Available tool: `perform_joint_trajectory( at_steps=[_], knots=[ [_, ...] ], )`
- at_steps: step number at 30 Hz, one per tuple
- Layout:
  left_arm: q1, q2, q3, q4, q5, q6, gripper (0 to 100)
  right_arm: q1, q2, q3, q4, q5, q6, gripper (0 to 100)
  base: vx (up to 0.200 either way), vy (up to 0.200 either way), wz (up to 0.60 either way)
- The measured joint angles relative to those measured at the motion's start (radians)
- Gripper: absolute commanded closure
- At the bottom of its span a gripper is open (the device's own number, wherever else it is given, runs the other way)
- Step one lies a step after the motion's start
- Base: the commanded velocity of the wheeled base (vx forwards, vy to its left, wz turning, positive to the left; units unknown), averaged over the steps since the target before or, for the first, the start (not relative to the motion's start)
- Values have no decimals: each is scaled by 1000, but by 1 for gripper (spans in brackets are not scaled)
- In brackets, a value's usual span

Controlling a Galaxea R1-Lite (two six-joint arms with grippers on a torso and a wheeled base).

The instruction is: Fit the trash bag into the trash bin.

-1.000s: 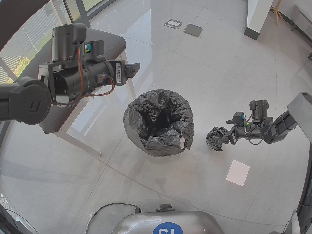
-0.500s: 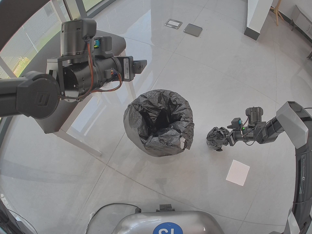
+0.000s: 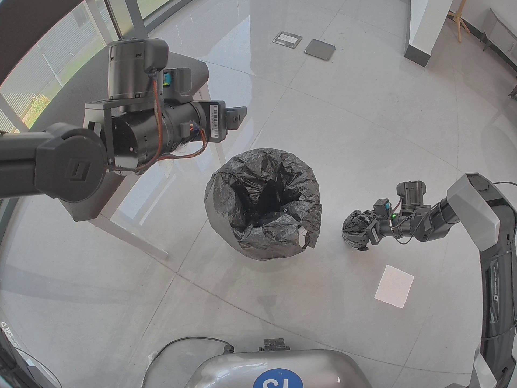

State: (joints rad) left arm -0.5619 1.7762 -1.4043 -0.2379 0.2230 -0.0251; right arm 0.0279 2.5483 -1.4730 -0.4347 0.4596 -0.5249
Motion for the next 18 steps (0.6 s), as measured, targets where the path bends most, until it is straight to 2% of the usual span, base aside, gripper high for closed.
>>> perform_joint_trajectory(
  at_steps=[1,18],
  knots=[
    [0,1,0,0,1,0,0,2,2,-1,0,0,1,100,0,0,0],
    [-10,13,2,-1,5,0,0,-1,-5,23,-5,-1,7,100,0,0,0]
  ],
)
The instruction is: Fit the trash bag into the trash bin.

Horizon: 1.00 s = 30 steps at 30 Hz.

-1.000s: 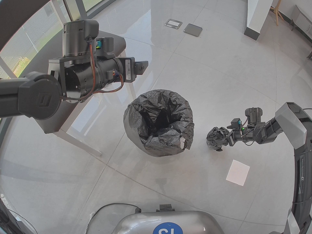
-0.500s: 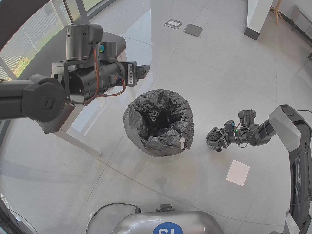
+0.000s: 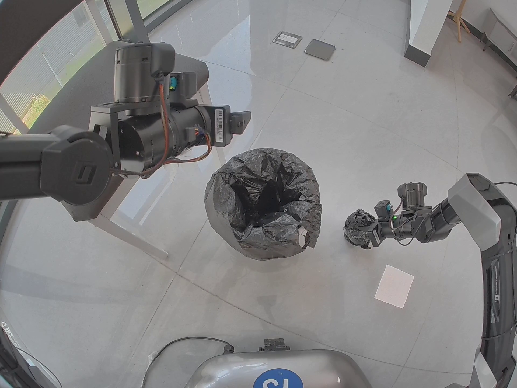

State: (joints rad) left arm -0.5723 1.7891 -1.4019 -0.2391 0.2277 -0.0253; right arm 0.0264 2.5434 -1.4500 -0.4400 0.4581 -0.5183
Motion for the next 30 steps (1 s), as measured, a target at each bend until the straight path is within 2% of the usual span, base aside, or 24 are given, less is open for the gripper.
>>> perform_joint_trajectory(
  at_steps=[9,17,21,30],
  knots=[
    [2,7,13,3,7,1,0,-20,-140,100,-45,0,-15,100,0,0,0],
    [14,22,44,2,23,12,0,-3,-393,164,-124,3,-23,100,0,0,0],
    [24,20,76,-2,31,32,0,54,-484,166,-144,7,-21,100,0,0,0],
    [45,-8,151,-48,34,70,0,300,-576,105,-149,12,-18,100,0,0,0]
  ],
)
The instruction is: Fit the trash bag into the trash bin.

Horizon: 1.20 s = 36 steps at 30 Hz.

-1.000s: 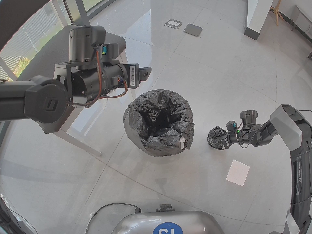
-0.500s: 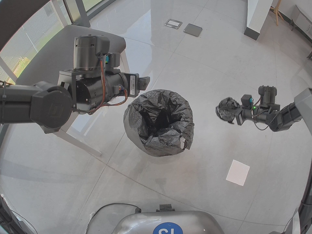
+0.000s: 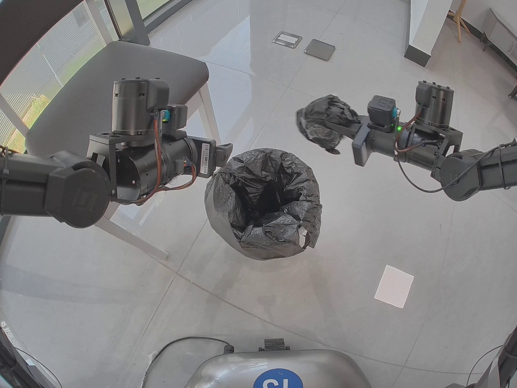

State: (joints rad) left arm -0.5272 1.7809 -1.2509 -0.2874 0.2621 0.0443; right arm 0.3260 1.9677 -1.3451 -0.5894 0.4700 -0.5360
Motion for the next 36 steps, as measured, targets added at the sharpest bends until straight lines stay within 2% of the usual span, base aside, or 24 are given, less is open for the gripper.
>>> perform_joint_trajectory(
  at_steps=[6,20,36],
  knots=[
    [8,-19,7,-6,4,6,0,91,21,-22,1,1,1,100,0,0,0],
    [35,-58,17,-6,6,1,0,183,137,-4,-7,0,2,100,0,0,0],
    [47,-71,18,-5,5,-1,0,175,271,-8,-13,0,2,100,0,0,0]
  ],
)
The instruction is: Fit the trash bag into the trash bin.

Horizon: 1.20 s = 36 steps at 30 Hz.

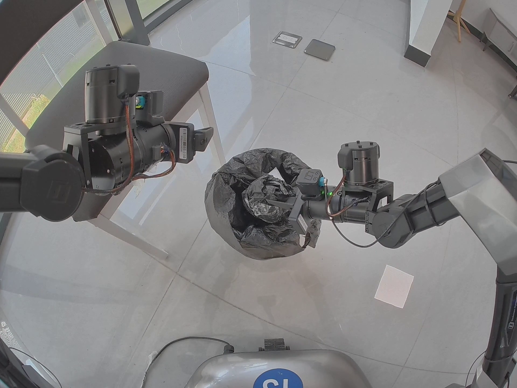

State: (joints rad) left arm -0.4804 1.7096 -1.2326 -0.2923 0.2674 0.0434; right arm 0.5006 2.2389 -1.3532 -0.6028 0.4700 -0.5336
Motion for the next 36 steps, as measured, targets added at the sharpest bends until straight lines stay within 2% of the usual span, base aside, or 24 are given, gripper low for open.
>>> perform_joint_trajectory(
  at_steps=[15,29,30,36],
  knots=[
    [2,-4,2,0,1,1,0,-28,164,-201,12,2,-6,100,0,0,0],
    [7,-40,59,-17,-7,4,0,-27,243,-261,13,2,-15,100,0,0,0],
    [11,-44,62,-17,-8,5,0,-27,244,-263,12,2,-15,0,0,0,0],
    [15,-57,66,-19,-10,6,0,-27,237,-265,12,2,-15,0,0,0,0]
  ],
)
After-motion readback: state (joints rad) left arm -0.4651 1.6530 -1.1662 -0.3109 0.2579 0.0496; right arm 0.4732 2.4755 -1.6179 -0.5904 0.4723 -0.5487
